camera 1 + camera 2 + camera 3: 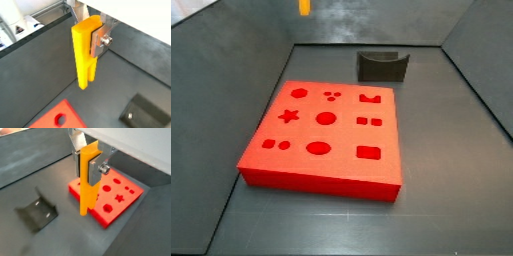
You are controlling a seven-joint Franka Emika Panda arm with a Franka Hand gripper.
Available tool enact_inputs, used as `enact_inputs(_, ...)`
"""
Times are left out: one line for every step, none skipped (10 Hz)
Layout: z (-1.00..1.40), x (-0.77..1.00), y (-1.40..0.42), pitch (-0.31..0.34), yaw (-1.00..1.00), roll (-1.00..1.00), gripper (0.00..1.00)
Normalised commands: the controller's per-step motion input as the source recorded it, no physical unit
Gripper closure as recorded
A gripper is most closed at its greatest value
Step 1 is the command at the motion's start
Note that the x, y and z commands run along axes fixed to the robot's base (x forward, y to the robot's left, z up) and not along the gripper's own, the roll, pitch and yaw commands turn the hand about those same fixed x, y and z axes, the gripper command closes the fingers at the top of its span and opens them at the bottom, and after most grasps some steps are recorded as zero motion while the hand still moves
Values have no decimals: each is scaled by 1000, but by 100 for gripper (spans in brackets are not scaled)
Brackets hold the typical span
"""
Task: Pick up the square-circle object. Move up. Place the square-circle object on the fixture. Regrasp the square-circle object. Rotate the square-circle object. Move to above the board. Insert the square-circle object.
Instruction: Move to above the board, then insert the square-circle object.
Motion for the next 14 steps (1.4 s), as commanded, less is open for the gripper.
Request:
enact_inputs(172, 375, -1000, 283, -35, 297, 100)
enact_inputs(173, 397, -1000, 257, -20, 188, 100)
enact_inputs(173, 410, -1000, 233, -4, 132, 100)
enact_inputs(175, 426, -1000, 197, 5, 111, 100)
enact_inputs(175, 451, -1000, 171, 5, 90, 100)
enact_inputs(176, 469, -1000, 162, 11, 88, 100)
enact_inputs(177, 523, -1000, 162, 11, 95, 100)
enact_inputs(147, 462, -834, 160, 11, 91, 100)
enact_inputs(80, 313, -477, 173, 12, 109, 100)
enact_inputs(56, 224, -285, 161, 12, 95, 100)
enact_inputs(-177, 0, 0, -29, -1000, 0, 100)
enact_inputs(-177, 0, 0, -26, -1000, 0, 100)
enact_inputs(-169, 0, 0, -21, -1000, 0, 100)
enact_inputs(-169, 0, 0, -19, -1000, 0, 100)
